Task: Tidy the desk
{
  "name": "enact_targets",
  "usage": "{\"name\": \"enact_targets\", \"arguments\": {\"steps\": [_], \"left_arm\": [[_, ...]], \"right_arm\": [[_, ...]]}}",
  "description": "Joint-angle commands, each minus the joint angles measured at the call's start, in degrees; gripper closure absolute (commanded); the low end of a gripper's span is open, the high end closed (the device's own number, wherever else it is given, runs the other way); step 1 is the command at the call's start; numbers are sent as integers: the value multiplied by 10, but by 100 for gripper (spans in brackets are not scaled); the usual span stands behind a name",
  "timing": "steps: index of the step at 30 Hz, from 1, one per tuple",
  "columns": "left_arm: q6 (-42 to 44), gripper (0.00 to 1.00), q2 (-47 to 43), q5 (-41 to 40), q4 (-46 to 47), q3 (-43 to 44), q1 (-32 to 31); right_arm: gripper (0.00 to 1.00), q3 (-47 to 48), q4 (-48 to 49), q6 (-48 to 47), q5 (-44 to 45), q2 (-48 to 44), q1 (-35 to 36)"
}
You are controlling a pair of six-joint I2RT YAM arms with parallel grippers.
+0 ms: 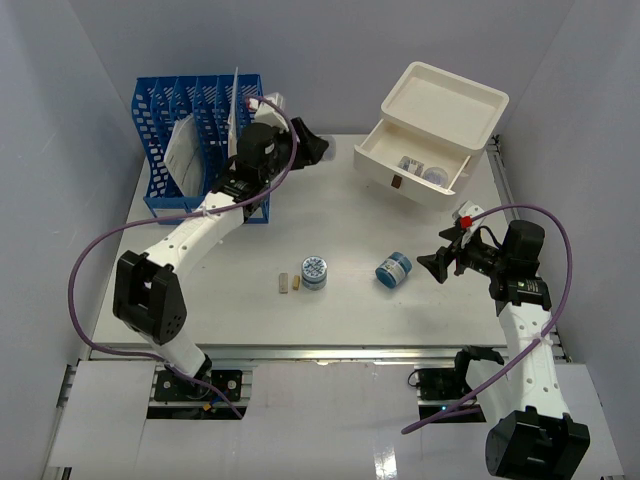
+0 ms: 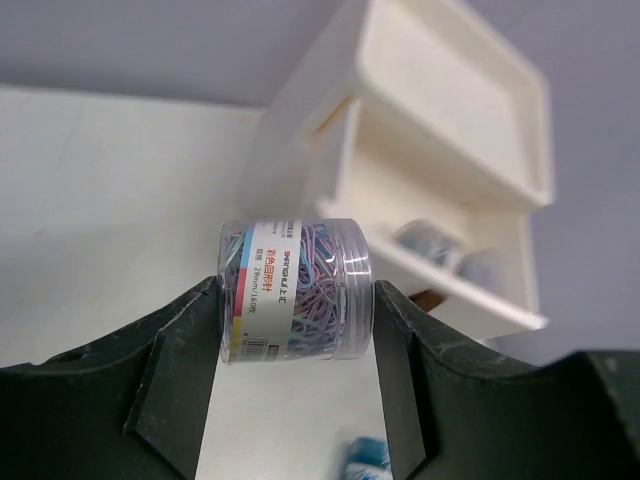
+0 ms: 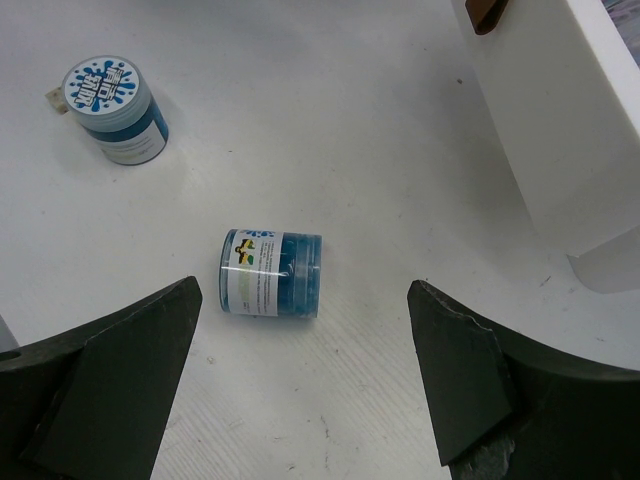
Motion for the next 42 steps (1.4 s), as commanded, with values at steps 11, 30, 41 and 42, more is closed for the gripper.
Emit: {"name": "enact_targets", "arguments": {"steps": [11,30,41,42], "left_arm": [[-23,54,255,70,28,360,-71],[109,4,257,-41,-66,454,-112],[93,4,-316,67,137,-274,-95],[85,4,-348,65,125,-309,-94]], "right_arm": [[10,-6,9,5,-15,-3,-3],[6,-8,-51,-89,-120,-12,-2],[51,103,-112,-196,69,81,188],[53,109,-92,-183,118,94,221]]}}
